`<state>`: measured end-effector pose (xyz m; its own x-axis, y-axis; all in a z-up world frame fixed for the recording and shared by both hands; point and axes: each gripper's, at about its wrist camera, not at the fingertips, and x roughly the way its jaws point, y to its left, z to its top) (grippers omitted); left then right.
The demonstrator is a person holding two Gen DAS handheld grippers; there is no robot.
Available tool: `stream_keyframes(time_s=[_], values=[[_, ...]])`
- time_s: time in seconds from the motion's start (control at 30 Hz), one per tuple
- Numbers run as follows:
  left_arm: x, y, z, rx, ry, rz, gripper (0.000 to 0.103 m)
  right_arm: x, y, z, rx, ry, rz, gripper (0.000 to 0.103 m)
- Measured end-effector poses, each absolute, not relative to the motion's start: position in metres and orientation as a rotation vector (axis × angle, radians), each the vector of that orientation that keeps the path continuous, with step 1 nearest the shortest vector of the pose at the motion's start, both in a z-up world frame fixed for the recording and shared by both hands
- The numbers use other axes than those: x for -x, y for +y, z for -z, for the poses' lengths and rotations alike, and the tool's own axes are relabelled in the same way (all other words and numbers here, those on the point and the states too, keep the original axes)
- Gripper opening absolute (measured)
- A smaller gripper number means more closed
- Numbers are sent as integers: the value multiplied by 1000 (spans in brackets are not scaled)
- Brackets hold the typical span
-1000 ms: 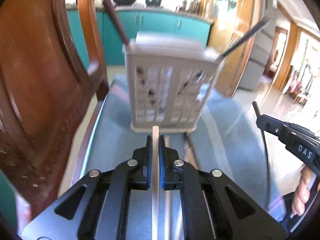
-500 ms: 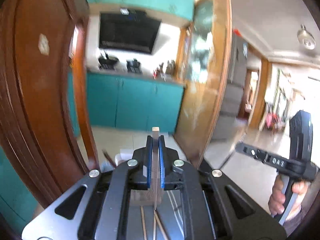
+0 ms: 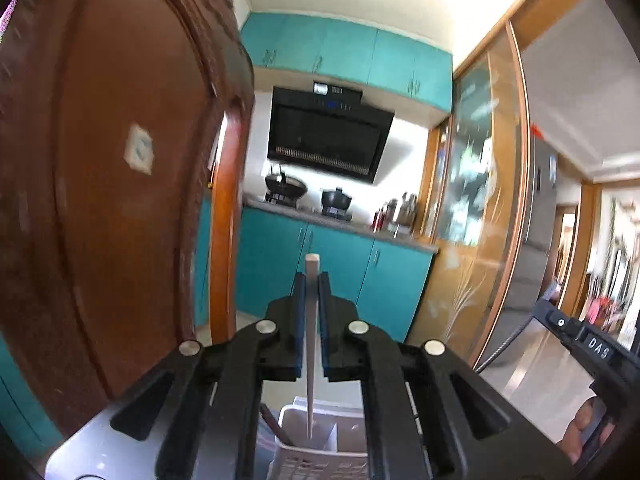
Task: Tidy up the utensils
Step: 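Open both tools to drop the chopsticks into the white basket, then lower both tools back down to the remaining chopsticks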
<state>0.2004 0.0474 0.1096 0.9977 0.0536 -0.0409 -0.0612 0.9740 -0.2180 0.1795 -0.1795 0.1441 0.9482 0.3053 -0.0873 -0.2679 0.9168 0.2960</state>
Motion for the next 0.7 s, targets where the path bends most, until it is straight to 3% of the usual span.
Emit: stream_keyframes(time_s=[0.27,0.7], values=[[-228,40,-85,168,157,-66,7,-199,-147,-113,-172,307,-340,7],[-219,51,-76,195,188,-55,11,-168,-146,-125,-131,279,-368,10]])
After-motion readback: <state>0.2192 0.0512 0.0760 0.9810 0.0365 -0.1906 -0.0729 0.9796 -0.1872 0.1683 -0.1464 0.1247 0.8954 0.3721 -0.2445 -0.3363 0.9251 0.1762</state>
